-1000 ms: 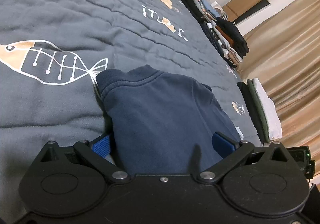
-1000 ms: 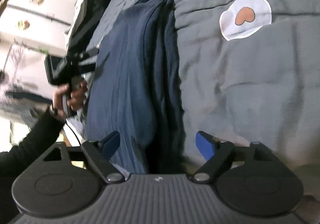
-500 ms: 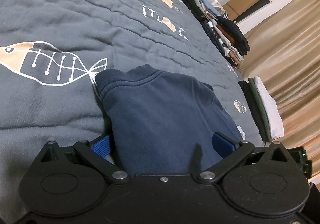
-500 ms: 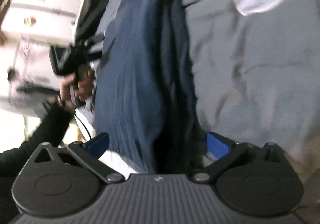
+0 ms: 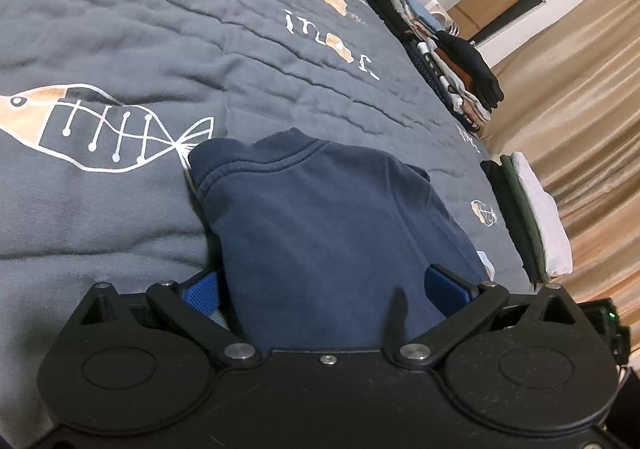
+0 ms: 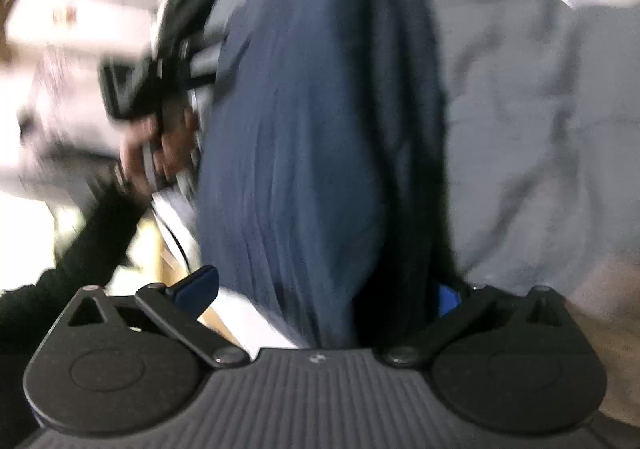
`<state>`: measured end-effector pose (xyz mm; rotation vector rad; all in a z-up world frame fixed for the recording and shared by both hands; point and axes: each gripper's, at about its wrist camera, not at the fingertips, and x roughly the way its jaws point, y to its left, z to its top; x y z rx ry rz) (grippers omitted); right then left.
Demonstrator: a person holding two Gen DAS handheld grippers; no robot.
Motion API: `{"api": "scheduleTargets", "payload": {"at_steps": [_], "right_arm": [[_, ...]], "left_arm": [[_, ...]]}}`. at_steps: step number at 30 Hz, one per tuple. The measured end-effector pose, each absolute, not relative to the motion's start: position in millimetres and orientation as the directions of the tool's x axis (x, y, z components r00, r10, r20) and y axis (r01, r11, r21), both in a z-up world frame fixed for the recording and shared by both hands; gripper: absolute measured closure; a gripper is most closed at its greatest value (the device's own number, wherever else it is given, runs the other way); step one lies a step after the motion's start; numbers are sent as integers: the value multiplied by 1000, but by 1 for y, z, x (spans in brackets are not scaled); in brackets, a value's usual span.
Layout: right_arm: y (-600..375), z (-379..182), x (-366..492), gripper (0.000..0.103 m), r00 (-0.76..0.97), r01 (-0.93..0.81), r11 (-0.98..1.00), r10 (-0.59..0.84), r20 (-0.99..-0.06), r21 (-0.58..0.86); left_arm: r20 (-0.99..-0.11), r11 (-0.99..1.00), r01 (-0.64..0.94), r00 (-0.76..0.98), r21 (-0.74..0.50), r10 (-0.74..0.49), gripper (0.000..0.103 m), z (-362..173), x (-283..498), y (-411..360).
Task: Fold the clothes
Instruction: 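Close both grippers on the edges of the folded navy shirt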
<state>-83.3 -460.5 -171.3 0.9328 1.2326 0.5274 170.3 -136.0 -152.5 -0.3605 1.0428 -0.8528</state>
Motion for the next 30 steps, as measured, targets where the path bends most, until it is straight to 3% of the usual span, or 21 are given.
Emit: {"api": "scheduleTargets", "payload": {"at_steps": [2, 6, 13, 17, 20, 21, 24, 26, 28, 30], "right_arm": [[-467, -179, -83, 0, 320, 188, 484, 792, -519, 855], [-451, -172, -86, 0, 285, 89, 538, 793, -539, 838], [-458, -193, -78, 0, 344, 201, 462, 792, -504, 864], [-454, -189, -82, 1, 357, 210, 486, 770, -529, 848], [-455, -186, -88, 2, 362, 193, 507, 760, -541, 840], [-456, -185, -89, 3, 363, 187, 513, 756, -544, 838], [-462, -184, -96, 14, 377, 196, 513, 747, -547, 836], [-465, -183, -103, 37, 381, 219, 519, 734, -562, 826], [-465, -182, -109, 45, 390, 236, 515, 727, -565, 824], [-462, -186, -110, 45, 407, 232, 507, 725, -556, 830]], "left_arm": [[-605, 634, 433, 224, -640, -764, 1, -150, 171, -136], [-574, 586, 438, 176, -682, -799, 1, -148, 171, -136], [-555, 572, 421, 176, -704, -813, 2, -155, 180, -144], [-572, 575, 450, 160, -683, -805, 42, -148, 178, -151], [-587, 590, 442, 160, -676, -793, 61, -154, 182, -145], [-580, 589, 412, 162, -695, -798, 61, -160, 186, -141], [-552, 575, 334, 169, -747, -816, 60, -174, 192, -136], [-545, 566, 325, 162, -758, -823, 57, -174, 191, -135], [-539, 549, 350, 133, -759, -831, 52, -172, 187, -133], [-536, 539, 365, 119, -759, -836, 52, -172, 184, -131]]}}
